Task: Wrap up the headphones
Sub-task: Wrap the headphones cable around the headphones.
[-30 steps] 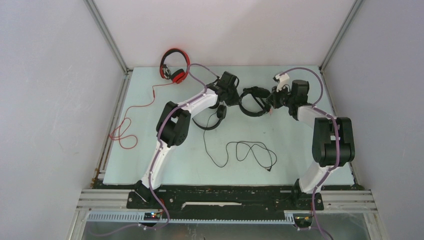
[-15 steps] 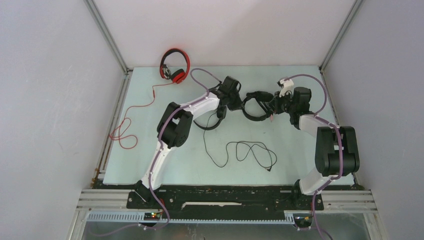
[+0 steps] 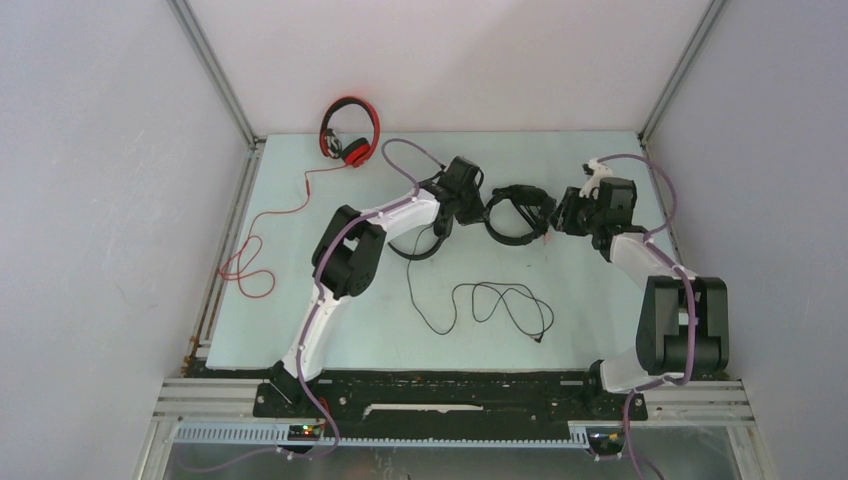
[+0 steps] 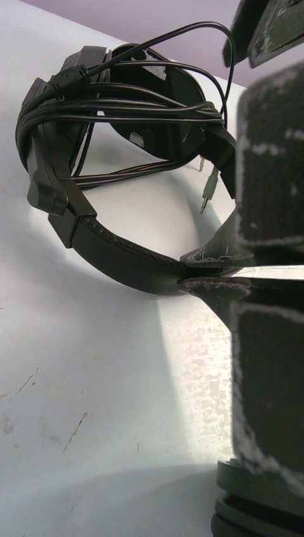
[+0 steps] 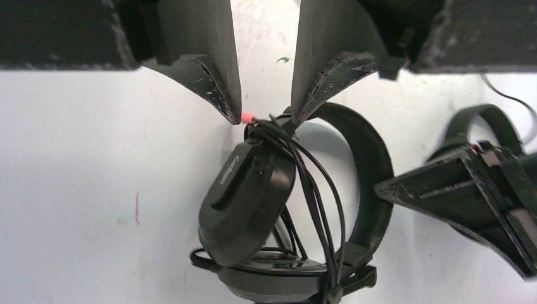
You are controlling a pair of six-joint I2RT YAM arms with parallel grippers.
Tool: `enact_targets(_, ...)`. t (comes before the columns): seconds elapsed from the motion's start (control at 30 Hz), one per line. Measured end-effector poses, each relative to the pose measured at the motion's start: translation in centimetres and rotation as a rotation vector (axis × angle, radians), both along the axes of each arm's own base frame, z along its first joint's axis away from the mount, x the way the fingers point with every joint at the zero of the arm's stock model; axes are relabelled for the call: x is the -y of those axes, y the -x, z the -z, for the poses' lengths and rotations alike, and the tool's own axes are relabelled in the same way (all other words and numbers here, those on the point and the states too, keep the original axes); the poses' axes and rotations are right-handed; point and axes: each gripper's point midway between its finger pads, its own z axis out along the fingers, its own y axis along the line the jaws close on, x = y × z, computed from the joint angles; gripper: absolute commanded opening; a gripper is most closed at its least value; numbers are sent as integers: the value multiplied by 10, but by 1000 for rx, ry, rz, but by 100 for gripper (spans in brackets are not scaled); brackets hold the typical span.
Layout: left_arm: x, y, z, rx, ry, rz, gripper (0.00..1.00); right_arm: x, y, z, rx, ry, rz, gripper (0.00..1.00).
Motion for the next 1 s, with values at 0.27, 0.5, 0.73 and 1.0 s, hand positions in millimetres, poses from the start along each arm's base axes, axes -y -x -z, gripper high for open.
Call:
enact_targets(0.27, 1, 1, 0, 10, -9, 7, 0, 32, 18, -28, -161, -358, 382, 34)
enact_targets(0.5, 1, 1, -3, 15, -9, 10, 31, 16, 5, -27, -244, -520, 328, 36)
enact_targets(0.73, -4, -2, -14, 48, -29, -3, 54, 22, -34, -50, -168, -319, 182, 43)
enact_targets(1.0, -13, 2, -15, 38, -69, -17, 58, 11, -27, -43, -170, -160, 100, 42)
